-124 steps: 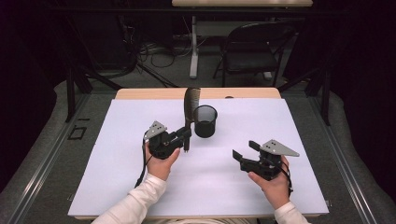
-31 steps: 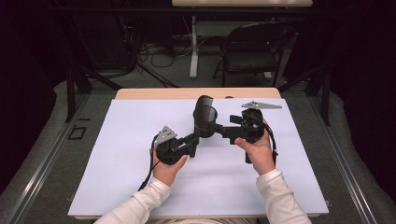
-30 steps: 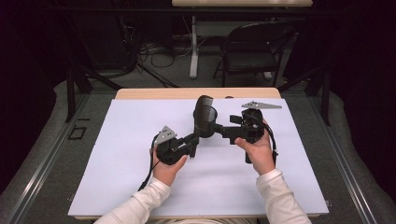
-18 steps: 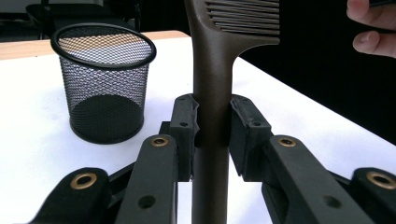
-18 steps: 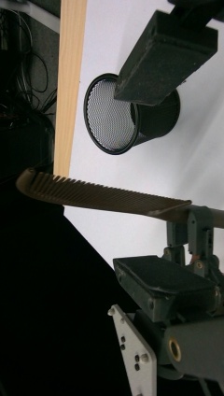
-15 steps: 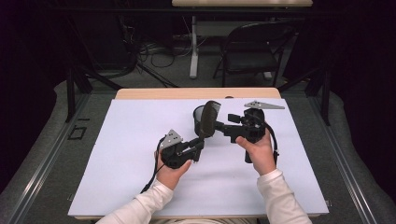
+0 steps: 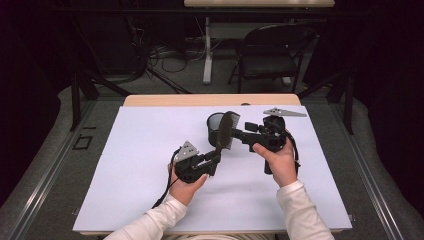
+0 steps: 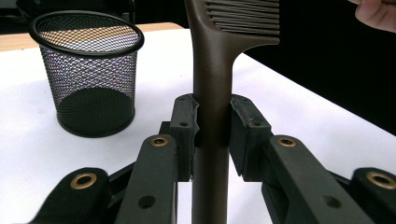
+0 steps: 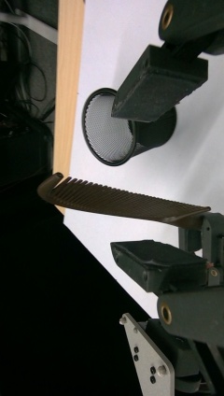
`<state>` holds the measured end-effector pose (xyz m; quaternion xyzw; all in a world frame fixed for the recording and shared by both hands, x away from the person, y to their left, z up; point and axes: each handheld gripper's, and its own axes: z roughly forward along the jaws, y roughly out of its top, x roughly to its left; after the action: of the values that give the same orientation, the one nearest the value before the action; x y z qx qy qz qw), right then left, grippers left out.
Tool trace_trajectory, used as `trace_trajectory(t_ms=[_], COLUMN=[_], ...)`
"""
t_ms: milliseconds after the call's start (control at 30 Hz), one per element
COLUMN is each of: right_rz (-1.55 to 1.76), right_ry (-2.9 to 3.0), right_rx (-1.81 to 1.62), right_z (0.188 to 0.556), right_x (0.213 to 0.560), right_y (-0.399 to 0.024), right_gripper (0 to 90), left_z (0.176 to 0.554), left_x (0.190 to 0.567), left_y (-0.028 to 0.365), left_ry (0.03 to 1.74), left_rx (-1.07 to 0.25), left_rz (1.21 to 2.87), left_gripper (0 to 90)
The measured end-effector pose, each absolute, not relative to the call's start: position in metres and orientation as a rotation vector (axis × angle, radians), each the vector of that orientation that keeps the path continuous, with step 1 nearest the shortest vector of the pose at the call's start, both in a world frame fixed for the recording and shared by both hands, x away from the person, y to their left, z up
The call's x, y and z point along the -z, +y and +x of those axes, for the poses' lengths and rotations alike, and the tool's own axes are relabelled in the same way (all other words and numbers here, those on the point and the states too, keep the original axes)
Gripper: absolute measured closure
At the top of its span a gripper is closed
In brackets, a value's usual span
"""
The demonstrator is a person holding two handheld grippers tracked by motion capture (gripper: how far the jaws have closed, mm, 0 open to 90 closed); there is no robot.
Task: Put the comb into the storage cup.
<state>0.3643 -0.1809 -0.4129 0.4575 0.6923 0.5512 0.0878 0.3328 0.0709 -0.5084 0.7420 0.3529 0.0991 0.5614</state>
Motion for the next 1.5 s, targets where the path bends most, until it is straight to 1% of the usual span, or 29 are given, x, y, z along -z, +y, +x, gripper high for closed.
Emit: trace_trajectory(t_ms=[100,200,233,267,300,333,367,533,600,700,733,933,1200,1500], right_rz=[1.363,1.359,1.347,1.347,1.328,1.328,1.331,1.328,1.327,1.324,1.323,1.329,1.330,1.343], right_ry=[2.056,2.060,2.056,2.056,2.050,2.050,2.035,2.032,2.036,2.054,2.065,2.110,2.154,2.185], right_rx=[-1.634,-1.631,-1.619,-1.619,-1.609,-1.609,-1.613,-1.645,-1.656,-1.691,-1.712,-1.713,-1.705,-1.705], right_z=[0.365,0.365,0.364,0.364,0.363,0.363,0.362,0.363,0.363,0.365,0.366,0.368,0.370,0.371], right_x=[0.413,0.414,0.414,0.414,0.414,0.414,0.414,0.414,0.414,0.415,0.417,0.420,0.420,0.421], right_y=[-0.181,-0.181,-0.181,-0.181,-0.180,-0.180,-0.180,-0.182,-0.184,-0.186,-0.187,-0.188,-0.192,-0.194], right_gripper=[30.0,34.4,39.1,39.1,42.5,42.5,45.4,47.9,51.9,54.0,58.8,61.3,68.4,73.1], left_z=[0.333,0.332,0.332,0.332,0.331,0.331,0.330,0.329,0.328,0.328,0.327,0.325,0.324,0.324], left_x=[0.509,0.509,0.510,0.510,0.511,0.511,0.511,0.512,0.513,0.513,0.514,0.515,0.515,0.516], left_y=[0.070,0.070,0.069,0.069,0.068,0.068,0.067,0.065,0.064,0.063,0.062,0.059,0.057,0.056], left_ry=[0.829,0.826,0.824,0.821,0.820,0.820,0.817,0.808,0.802,0.797,0.798,0.785,0.778,0.766], left_rx=[-0.231,-0.231,-0.227,-0.226,-0.228,-0.228,-0.226,-0.226,-0.222,-0.222,-0.219,-0.219,-0.216,-0.209], left_rz=[1.749,1.757,1.760,1.760,1.767,1.767,1.770,1.780,1.786,1.793,1.795,1.812,1.819,1.827], left_gripper=[72.6,72.6,72.5,72.5,72.6,72.6,72.6,72.6,72.6,72.5,72.6,72.6,72.6,72.6])
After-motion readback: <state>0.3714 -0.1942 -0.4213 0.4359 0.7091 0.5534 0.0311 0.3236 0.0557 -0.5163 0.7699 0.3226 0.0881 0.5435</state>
